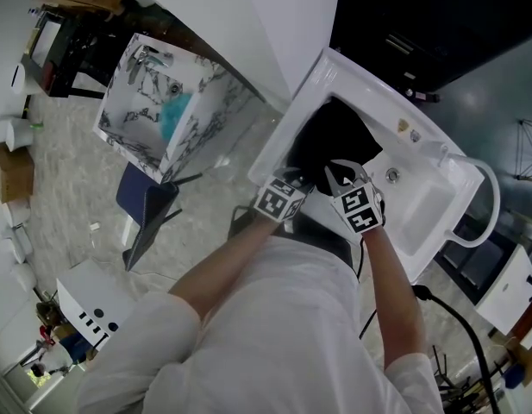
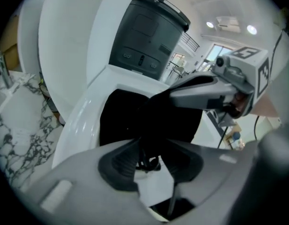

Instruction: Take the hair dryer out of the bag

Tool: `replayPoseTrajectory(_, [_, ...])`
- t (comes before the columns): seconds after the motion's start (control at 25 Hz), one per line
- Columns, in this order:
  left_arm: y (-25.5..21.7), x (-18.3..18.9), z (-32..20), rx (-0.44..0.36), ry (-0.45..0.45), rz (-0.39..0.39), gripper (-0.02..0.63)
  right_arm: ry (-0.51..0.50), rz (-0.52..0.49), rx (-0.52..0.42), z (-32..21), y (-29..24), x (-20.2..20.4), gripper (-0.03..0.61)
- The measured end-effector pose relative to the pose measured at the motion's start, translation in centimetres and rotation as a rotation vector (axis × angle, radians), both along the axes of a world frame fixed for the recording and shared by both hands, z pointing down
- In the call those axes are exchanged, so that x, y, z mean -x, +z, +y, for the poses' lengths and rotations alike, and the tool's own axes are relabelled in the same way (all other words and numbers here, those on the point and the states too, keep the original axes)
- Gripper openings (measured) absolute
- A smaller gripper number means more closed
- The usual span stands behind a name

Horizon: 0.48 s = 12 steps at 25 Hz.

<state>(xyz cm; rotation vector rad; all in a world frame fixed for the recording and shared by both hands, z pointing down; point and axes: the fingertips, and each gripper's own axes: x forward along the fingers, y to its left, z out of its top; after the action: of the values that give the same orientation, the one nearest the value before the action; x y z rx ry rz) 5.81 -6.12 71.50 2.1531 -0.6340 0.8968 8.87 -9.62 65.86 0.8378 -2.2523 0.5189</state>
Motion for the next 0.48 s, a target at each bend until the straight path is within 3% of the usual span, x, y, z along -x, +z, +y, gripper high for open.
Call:
replayPoseTrajectory(0.16, [0.2,0.4,-1.8,-0.094,-0.070,-0.073,0.149,-0.004,-0.007,-0.009,0.0,-0.5,0.0,0.017])
replayPoseTrajectory(0.28, [-0.1,0.0,-2.9,-0.167,-0.065,-0.092,0.165,-0.002,-0.018,-0.017,-0.1,-0.9,0.2,0.017])
replayPoseTrajectory(0.48, [1.2,-1.4,-3.6,-0.167,-0.048,-0.081,0.183,-0.023,-0.043,-0.025,-0.3,-2.4,1.3,0.015])
